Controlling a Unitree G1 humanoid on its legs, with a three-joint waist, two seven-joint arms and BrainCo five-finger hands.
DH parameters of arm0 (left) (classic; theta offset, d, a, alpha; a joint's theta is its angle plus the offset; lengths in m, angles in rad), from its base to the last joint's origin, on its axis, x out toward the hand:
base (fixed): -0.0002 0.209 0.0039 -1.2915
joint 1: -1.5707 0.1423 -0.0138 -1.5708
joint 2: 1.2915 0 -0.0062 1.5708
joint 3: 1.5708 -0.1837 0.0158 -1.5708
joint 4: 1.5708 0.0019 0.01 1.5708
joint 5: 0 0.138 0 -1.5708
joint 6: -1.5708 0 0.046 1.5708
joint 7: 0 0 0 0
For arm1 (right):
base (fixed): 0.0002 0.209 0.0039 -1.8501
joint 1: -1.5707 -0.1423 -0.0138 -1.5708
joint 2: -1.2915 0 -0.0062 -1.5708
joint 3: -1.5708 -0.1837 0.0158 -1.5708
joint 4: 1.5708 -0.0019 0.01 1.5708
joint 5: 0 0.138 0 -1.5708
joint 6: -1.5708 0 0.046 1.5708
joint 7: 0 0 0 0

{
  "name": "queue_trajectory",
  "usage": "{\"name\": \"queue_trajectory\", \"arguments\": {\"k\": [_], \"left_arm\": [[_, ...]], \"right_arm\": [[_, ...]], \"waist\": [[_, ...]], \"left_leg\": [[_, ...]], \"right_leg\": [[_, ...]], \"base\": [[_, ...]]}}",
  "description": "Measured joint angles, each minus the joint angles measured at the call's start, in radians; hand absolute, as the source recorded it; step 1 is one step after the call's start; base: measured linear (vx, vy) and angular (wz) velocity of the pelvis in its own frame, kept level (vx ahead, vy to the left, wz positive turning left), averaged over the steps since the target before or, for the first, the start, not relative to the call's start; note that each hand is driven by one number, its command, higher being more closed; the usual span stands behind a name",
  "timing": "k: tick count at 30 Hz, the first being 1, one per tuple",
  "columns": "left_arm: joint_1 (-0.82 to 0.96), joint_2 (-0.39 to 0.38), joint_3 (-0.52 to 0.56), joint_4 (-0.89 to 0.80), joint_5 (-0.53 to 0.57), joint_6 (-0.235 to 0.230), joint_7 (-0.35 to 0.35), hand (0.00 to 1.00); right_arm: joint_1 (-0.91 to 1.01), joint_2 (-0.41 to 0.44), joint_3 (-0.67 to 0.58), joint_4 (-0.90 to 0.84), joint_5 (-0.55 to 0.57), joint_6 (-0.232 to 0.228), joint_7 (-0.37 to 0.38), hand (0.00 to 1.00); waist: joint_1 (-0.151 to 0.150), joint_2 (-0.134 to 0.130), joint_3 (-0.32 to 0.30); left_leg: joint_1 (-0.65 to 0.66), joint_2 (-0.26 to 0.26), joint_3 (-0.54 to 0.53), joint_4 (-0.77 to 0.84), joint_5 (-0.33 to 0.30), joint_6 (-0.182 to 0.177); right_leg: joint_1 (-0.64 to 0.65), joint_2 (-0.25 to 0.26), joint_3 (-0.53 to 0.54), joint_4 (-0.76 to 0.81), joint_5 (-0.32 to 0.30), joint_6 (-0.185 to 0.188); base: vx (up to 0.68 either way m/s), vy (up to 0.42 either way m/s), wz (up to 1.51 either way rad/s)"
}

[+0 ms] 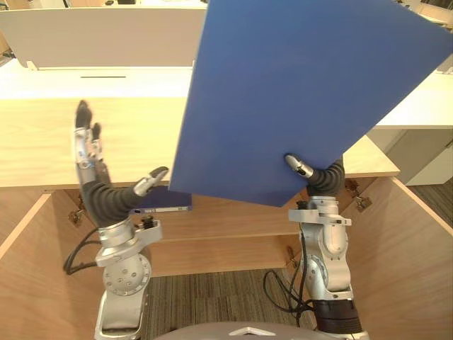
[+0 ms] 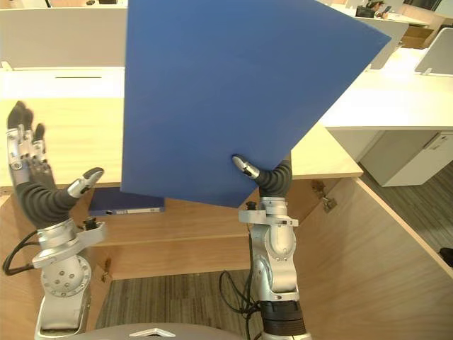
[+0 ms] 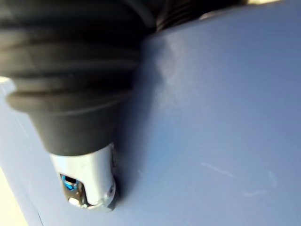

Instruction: Walk over to the cabinet, pick up the folder, carry it to the office cabinet, place the folder inside the office cabinet, then close the office cabinet door

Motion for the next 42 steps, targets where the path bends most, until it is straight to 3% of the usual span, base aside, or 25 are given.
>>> {"name": "queue_trajectory", "arguments": {"k": [9, 13, 22, 30, 36, 40, 41, 42], "left_arm": [[0.113, -0.068, 0.173, 0.081, -0.099, 0.006, 0.005, 0.0], [0.157, -0.082, 0.209, 0.198, -0.159, 0.037, -0.055, 0.0], [0.189, -0.096, 0.237, 0.46, -0.205, 0.108, -0.167, 0.0], [0.146, -0.075, 0.234, 0.817, -0.203, 0.162, -0.242, 0.0], [0.102, -0.033, 0.215, 1.08, -0.204, 0.198, -0.251, 0.0], [0.033, 0.015, 0.174, 1.206, -0.203, 0.198, -0.247, 0.0], [-0.009, 0.033, 0.16, 1.237, -0.203, 0.198, -0.245, 0.0], [-0.059, 0.047, 0.15, 1.264, -0.203, 0.197, -0.243, 0.0]], "right_arm": [[0.018, 0.02, -0.059, 0.0, -0.083, 0.013, -0.02, 1.0], [0.052, 0.022, -0.062, 0.0, -0.117, 0.045, -0.017, 1.0], [0.087, 0.026, -0.044, 0.0, -0.126, 0.07, 0.014, 1.0], [0.114, 0.012, 0.143, 0.009, -0.179, 0.099, 0.053, 1.0], [0.075, -0.025, 0.276, 0.114, -0.272, 0.114, 0.043, 1.0], [-0.018, -0.071, 0.363, 0.134, -0.352, 0.113, 0.03, 1.0], [-0.077, -0.071, 0.388, 0.151, -0.363, 0.11, 0.024, 1.0], [-0.148, -0.07, 0.414, 0.178, -0.367, 0.108, 0.013, 1.0]], "waist": [[0.011, 0.002, 0.002], [0.018, -0.002, 0.011], [0.026, -0.013, 0.022], [0.034, -0.008, 0.039], [0.034, -0.006, 0.044], [0.033, 0.016, 0.109], [0.024, 0.001, 0.141], [0.023, 0.015, 0.196]], "left_leg": [[-0.009, -0.002, -0.03, 0.0, 0.003, 0.001], [-0.022, -0.006, -0.05, 0.0, 0.007, 0.003], [-0.035, -0.007, -0.064, 0.0, 0.007, 0.002], [-0.035, -0.004, -0.043, 0.0, 0.003, -0.002], [-0.021, 0.0, -0.003, 0.001, -0.005, -0.005], [-0.036, 0.002, 0.041, 0.009, -0.006, -0.006], [-0.091, 0.004, 0.046, 0.072, -0.022, 0.002], [-0.173, 0.018, 0.06, 0.186, -0.066, 0.006]], "right_leg": [[0.008, -0.004, -0.03, 0.0, -0.006, 0.002], [0.007, -0.008, -0.052, 0.001, -0.01, 0.003], [0.001, -0.01, -0.067, 0.002, -0.017, 0.003], [-0.013, -0.008, -0.047, 0.008, -0.018, 0.003], [-0.027, -0.005, -0.005, 0.017, -0.015, 0.001], [-0.089, -0.003, 0.041, 0.066, -0.012, -0.004], [-0.139, -0.008, 0.054, 0.111, -0.017, -0.009], [-0.2, -0.009, 0.069, 0.166, -0.023, -0.012]], "base": [[-0.01, -0.004, 0.11], [-0.01, -0.005, 0.15], [0.0, -0.006, 0.04], [0.0, 0.0, -0.06], [-0.02, 0.005, -0.23], [-0.07, 0.014, -0.31], [-0.15, -0.002, -0.29], [-0.15, -0.016, -0.28]]}}
